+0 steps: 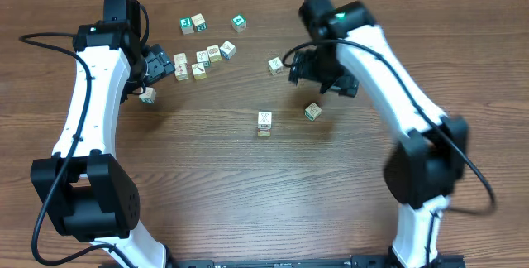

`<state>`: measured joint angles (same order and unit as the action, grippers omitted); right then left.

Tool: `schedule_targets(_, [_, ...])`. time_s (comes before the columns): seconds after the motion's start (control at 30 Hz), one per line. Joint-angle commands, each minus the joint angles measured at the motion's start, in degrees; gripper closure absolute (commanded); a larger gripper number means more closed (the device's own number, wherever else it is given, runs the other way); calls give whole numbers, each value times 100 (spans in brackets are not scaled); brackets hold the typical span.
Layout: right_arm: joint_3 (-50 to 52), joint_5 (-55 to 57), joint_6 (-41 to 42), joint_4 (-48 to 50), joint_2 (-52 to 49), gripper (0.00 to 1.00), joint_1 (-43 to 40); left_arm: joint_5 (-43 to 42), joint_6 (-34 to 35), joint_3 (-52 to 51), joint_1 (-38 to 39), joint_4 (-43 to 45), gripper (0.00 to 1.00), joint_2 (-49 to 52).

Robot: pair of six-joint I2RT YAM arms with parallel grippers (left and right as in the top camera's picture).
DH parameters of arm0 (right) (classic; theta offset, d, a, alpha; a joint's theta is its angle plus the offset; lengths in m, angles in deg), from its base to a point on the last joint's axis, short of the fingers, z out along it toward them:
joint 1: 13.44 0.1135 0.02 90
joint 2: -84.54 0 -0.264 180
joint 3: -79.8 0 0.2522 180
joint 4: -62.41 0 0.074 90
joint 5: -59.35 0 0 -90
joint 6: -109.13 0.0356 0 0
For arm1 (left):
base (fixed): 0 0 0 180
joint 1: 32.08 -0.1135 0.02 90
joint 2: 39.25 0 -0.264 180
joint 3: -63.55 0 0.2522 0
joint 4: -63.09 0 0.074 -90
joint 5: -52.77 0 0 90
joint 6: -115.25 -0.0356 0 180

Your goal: Form a tower

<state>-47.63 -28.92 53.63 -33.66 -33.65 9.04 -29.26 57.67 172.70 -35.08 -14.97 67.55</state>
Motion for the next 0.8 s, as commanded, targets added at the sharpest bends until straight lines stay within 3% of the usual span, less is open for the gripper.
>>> schedule_targets(0.0, [-72,33,-44,39,723,0,-31,-9,-72,74,2,2,1,-94])
schedule_targets(0.27, [127,214,-39,219,944,0,15,-9,-72,74,2,2,0,-94])
schedule_targets(0.77, [2238,66,328,1910,752,3,114,-7,-72,74,2,2,1,-94])
